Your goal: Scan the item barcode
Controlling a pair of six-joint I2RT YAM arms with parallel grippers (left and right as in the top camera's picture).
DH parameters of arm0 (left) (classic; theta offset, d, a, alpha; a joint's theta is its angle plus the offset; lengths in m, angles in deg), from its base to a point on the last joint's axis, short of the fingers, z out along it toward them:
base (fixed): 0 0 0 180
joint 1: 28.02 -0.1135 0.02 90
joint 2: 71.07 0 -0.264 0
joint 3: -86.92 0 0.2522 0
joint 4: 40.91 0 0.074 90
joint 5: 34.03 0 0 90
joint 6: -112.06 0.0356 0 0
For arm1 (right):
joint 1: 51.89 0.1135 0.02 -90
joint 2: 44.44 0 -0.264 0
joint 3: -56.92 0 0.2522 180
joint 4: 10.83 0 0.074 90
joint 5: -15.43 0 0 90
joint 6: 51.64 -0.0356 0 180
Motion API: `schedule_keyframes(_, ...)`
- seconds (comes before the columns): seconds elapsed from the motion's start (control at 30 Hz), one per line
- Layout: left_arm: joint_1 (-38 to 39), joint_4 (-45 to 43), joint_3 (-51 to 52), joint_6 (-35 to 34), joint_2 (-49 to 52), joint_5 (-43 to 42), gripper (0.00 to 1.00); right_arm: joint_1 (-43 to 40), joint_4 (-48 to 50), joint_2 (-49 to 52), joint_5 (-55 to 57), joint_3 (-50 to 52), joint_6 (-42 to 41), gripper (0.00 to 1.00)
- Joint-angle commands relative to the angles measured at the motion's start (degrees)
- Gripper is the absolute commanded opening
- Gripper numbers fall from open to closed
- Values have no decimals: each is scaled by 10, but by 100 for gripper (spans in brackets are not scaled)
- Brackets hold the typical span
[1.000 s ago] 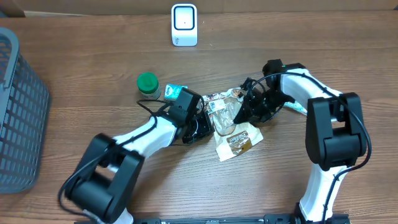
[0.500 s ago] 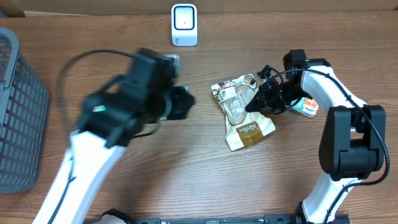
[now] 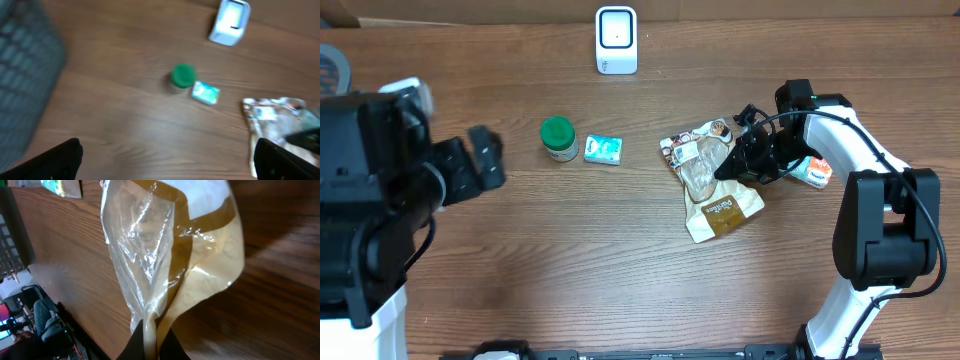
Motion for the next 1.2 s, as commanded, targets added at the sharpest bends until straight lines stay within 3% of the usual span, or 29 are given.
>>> schedule_keyframes(0.0,-12,35,-9,15,-2,86,100,1,0,-14,-9,-12,0,4)
schedule_keyframes(0.43,-13,44,-9,58,0,104,99,1,-3,-14,-3,-12,-3,4)
schedule_keyframes(0.57,-13,18,-9,73,1,52,100,1,-14,-22,1,-12,-2,4)
schedule_keyframes(1.0,-15,22,-7,47,27,1,100,1,-38,-97,-1,-12,-9,4)
schedule_keyframes(1.17,-50,18,-7,59,52,-5,100,2,-52,-109,-4,-12,-9,4)
